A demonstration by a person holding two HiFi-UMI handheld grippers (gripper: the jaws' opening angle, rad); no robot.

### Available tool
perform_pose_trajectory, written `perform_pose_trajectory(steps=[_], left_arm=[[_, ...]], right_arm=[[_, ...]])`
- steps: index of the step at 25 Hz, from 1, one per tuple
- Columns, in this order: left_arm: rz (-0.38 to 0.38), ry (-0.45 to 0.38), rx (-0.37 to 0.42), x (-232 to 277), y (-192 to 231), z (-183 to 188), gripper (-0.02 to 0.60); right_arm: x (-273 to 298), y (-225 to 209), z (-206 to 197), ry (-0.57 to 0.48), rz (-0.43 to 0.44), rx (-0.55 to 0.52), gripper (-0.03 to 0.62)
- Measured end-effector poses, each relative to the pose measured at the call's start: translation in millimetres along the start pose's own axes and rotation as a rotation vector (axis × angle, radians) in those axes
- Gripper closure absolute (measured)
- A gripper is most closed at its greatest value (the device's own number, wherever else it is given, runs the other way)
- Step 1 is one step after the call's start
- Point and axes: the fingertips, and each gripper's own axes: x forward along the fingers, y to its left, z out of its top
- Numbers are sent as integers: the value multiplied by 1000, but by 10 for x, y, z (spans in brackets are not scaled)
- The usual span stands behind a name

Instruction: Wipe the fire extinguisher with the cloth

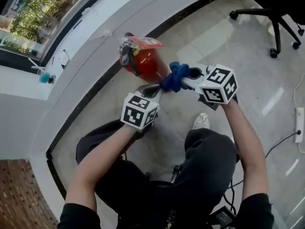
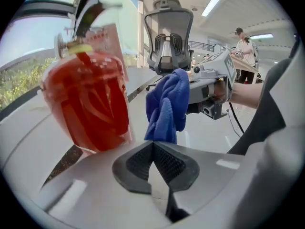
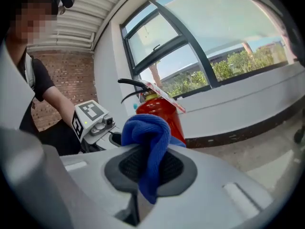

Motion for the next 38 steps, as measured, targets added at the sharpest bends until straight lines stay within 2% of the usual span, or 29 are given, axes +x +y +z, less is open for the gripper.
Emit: perform_pose_trajectory(steps=[4,11,18,24,29,34,38], left_arm=[[0,-68,62,-369,22,123,577],[20,-190,197,-1093,48,463,577],[-36,-357,236,-1831,-215,950,577],[-127,-478,275,-2297,-872,1256,577],[-245,-563,327,-2598,-1462,1558,576],[-353,-633,359,-2763,-1905,1787,577],[-414,-663,371,-2810,-2252,1835,577]], right_arm=[[-191,335,265,-35,-62,-60,556],[-569,801,777,-144,-230,-140,556],[-979,1364,1202,-238,-355,-209,556],[-1487,1927,1465,-291,-473,-275,556],[-2017,2293,1620,-321,-601,-306,554],[-2431,2516,1622,-338,-725,-304,554],[-2809,2699,1508,-337,-846,-289,554]])
